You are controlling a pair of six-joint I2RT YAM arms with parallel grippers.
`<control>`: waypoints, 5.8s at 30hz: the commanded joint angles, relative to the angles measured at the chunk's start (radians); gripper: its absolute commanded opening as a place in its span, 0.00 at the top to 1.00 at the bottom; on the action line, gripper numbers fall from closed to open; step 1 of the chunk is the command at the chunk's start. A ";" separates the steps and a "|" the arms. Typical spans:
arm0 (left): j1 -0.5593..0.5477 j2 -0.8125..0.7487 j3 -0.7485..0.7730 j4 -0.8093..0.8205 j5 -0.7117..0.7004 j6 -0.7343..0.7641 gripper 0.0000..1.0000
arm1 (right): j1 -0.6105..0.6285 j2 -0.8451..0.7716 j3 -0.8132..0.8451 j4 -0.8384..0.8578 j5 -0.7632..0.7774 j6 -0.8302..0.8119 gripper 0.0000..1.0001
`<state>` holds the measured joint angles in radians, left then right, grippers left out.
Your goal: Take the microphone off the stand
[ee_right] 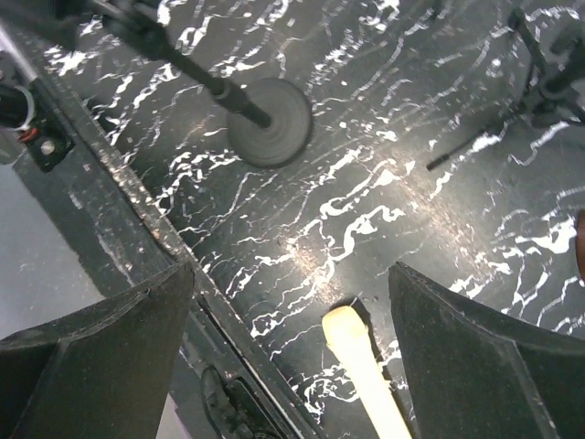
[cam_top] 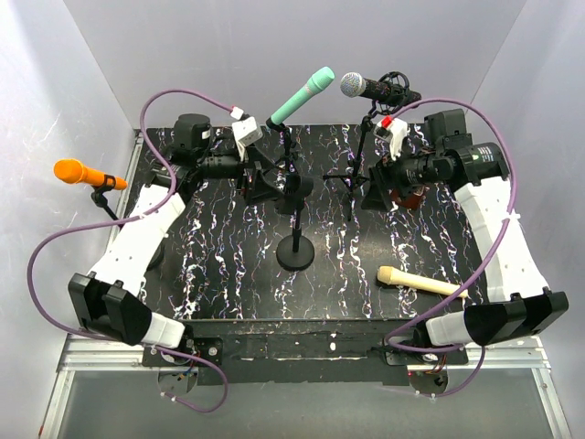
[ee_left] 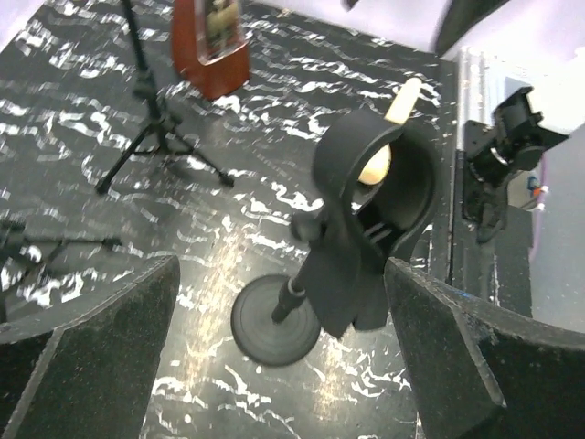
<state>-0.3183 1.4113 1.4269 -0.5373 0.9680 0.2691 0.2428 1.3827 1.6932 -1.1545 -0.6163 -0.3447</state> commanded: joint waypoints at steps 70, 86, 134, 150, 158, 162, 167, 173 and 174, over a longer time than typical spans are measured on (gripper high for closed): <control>-0.162 -0.002 0.202 -0.072 -0.129 0.022 0.34 | 0.033 -0.063 -0.125 0.105 0.359 0.044 0.02; -0.168 0.064 0.273 -0.222 -0.091 0.225 0.57 | 0.033 -0.079 -0.181 0.114 0.331 0.042 0.02; 0.059 -0.133 0.118 0.017 -1.008 0.150 0.23 | 0.018 -0.099 0.074 0.093 0.224 0.052 0.02; 0.022 0.044 0.417 0.037 -0.088 -0.152 0.02 | -0.068 0.039 0.335 0.413 0.156 -0.276 0.05; -0.007 0.064 0.376 0.123 -0.068 -0.195 0.02 | -0.066 0.171 0.365 0.613 0.148 -0.376 0.02; -0.010 0.041 0.353 0.140 -0.081 -0.191 0.02 | -0.056 0.225 0.378 0.668 0.130 -0.437 0.02; -0.010 0.038 0.351 0.145 -0.104 -0.169 0.02 | -0.031 0.306 0.424 0.613 0.138 -0.586 0.04; -0.010 0.035 0.362 0.131 -0.137 -0.142 0.02 | -0.016 0.339 0.372 0.709 0.203 -0.642 0.17; -0.010 0.035 0.365 0.123 -0.141 -0.134 0.02 | -0.013 0.331 0.346 0.743 0.211 -0.648 0.19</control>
<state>-0.3244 1.4899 1.7794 -0.4103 0.8516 0.1024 0.2195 1.7351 2.0739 -0.5598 -0.4488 -0.9329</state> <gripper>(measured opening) 0.981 0.844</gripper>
